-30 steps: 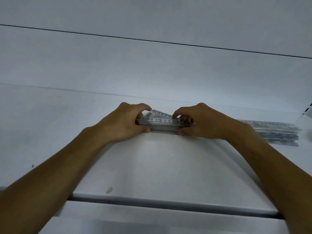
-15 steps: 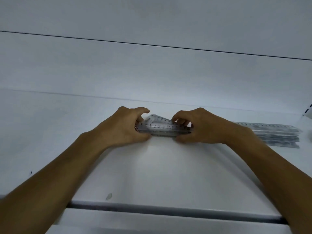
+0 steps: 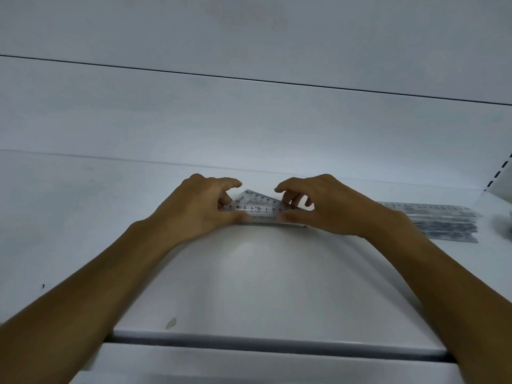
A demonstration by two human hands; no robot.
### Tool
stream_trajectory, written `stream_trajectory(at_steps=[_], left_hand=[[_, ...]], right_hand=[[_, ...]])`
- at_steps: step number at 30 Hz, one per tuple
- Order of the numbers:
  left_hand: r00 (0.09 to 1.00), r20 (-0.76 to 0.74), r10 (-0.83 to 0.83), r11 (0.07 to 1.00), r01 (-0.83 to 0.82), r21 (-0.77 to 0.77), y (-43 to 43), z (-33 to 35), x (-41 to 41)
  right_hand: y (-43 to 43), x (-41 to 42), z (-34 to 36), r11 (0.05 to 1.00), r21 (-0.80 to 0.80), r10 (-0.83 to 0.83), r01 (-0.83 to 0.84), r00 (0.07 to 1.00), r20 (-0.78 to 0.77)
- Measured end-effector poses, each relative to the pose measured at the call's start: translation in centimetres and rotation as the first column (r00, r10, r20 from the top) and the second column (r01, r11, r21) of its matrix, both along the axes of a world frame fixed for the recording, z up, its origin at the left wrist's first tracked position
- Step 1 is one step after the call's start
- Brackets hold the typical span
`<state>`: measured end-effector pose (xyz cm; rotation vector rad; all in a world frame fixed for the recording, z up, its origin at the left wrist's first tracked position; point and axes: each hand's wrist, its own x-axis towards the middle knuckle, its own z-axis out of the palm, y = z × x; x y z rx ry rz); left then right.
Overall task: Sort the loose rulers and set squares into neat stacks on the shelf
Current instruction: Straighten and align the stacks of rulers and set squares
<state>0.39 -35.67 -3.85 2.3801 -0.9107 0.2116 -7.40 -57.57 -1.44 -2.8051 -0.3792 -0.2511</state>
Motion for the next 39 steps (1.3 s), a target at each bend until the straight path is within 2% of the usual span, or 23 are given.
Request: stream_trajectory(at_steps=[6, 10, 17, 22, 25, 33, 39], left_hand=[[1.000, 0.020, 0.009, 1.000, -0.009, 0.016, -0.2, -0.1, -0.2], [0.998, 0.064, 0.006, 1.000, -0.007, 0.023, -0.6, -0.1, -0.6], [1.000, 0.005, 0.002, 1.000, -0.002, -0.015, -0.7, -0.1, -0.4], [1.000, 0.000, 0.026, 0.998, -0.026, 0.064, -0.1, 0.2, -0.2], [1.000, -0.004, -0.020, 0.998, 0.021, 0.064, -0.1, 0.1, -0.2], [0.999, -0.005, -0.048, 0.997, 0.048, 0.057, -0.1, 0.2, -0.3], [0.999, 0.014, -0.037, 0.994, 0.035, 0.107, 0.4, 0.3, -0.4]], right_hand=[[-0.1, 0.1, -0.4, 1.000, 0.026, 0.015, -0.016, 0.998, 0.065], [-0.3, 0.3, -0.5, 0.999, 0.033, -0.036, 0.036, 0.999, 0.019], [-0.3, 0.6, -0.6, 0.990, 0.130, -0.059, 0.059, 0.998, -0.003], [-0.7, 0.0, 0.3, 0.995, -0.008, -0.097, 0.097, 0.980, -0.174], [-0.9, -0.4, 0.7, 0.992, -0.080, -0.109, 0.095, 0.977, -0.181], [-0.6, -0.3, 0.1, 0.997, -0.008, -0.074, 0.073, 0.986, -0.152], [-0.7, -0.8, 0.5, 0.995, -0.044, -0.100, 0.094, 0.983, -0.151]])
